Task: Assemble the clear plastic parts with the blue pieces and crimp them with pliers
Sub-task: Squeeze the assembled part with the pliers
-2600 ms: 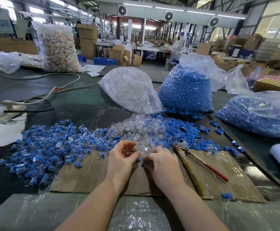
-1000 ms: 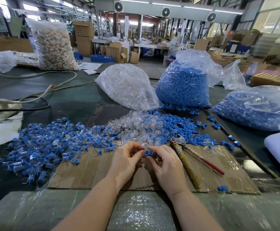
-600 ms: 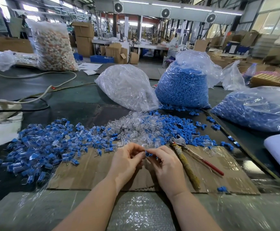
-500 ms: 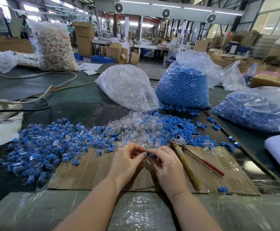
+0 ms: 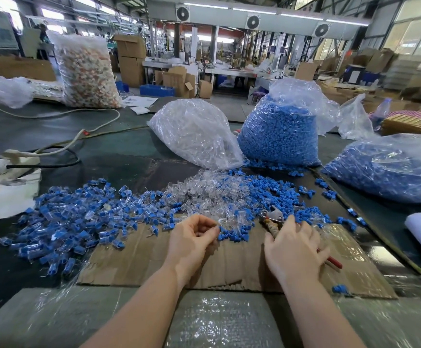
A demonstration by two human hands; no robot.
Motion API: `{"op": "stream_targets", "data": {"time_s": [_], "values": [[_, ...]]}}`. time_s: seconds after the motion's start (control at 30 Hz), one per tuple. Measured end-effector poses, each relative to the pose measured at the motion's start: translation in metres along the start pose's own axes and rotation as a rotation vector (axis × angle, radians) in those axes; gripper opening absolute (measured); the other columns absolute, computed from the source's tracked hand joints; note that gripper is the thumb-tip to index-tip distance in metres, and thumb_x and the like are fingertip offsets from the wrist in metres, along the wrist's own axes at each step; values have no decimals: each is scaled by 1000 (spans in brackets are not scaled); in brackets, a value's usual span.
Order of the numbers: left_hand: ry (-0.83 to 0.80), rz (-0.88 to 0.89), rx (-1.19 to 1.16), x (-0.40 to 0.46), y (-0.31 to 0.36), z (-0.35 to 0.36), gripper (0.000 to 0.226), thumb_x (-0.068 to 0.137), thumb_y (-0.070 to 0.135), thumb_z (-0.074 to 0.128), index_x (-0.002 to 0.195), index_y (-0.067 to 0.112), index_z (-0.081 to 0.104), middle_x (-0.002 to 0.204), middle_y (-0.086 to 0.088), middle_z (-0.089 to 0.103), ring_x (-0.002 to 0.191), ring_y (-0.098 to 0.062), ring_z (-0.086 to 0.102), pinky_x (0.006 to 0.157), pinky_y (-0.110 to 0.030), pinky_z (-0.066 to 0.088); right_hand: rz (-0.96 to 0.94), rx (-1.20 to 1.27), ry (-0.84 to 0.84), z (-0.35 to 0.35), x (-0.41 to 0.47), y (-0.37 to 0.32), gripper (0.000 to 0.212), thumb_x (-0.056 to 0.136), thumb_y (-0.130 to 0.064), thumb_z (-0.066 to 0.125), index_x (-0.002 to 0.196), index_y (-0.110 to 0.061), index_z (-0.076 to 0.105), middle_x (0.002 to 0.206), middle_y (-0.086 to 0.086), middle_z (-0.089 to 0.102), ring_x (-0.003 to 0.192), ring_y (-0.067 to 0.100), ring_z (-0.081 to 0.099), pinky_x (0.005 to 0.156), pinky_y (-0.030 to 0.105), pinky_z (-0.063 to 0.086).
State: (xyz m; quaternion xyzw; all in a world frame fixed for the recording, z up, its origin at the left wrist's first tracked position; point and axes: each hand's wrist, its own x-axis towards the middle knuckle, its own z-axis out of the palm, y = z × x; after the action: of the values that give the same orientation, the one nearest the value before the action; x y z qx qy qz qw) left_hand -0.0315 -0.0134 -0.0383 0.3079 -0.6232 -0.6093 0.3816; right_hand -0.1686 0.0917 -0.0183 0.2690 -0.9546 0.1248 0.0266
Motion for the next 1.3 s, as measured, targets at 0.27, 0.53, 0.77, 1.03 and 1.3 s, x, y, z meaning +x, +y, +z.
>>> {"op": "stream_targets", "data": {"time_s": [0.27,0.53,0.77,1.03,1.3], "values": [[7,-74,-160,1,-1,-4,4,84,-1,63,87,2,62,64,-11,63,54,-18,56,47,-24,47,-145,-226,19,-5,0,17,44,97,-46,33,130,-17,39,129,7,47,117,25,45,93,36,41],[43,-132,-229,7,-3,-7,3,85,3,63,88,4,63,57,-5,63,47,-14,54,44,-27,43,-449,255,-96,-30,-13,2,27,99,-36,34,87,-17,51,83,-3,55,71,12,49,62,25,38],[81,-147,-221,9,-5,-9,5,84,4,64,84,9,65,57,-4,62,44,-11,52,39,-24,41,-434,638,-527,-45,-31,-20,40,93,-23,48,56,-19,36,45,-10,32,40,7,28,41,19,22],[117,-166,-212,8,-4,-7,5,85,3,63,84,8,64,54,-2,62,44,-11,54,37,-23,40,-319,624,-755,-54,-33,-21,17,78,-5,51,66,-17,48,52,-5,44,49,14,41,46,23,29],[126,-189,-256,5,6,-7,6,87,3,61,92,1,62,58,-6,61,46,-11,54,39,-20,41,-311,648,-748,-58,-36,-27,22,78,-1,47,63,-16,41,58,1,40,49,13,36,49,25,27]]}}
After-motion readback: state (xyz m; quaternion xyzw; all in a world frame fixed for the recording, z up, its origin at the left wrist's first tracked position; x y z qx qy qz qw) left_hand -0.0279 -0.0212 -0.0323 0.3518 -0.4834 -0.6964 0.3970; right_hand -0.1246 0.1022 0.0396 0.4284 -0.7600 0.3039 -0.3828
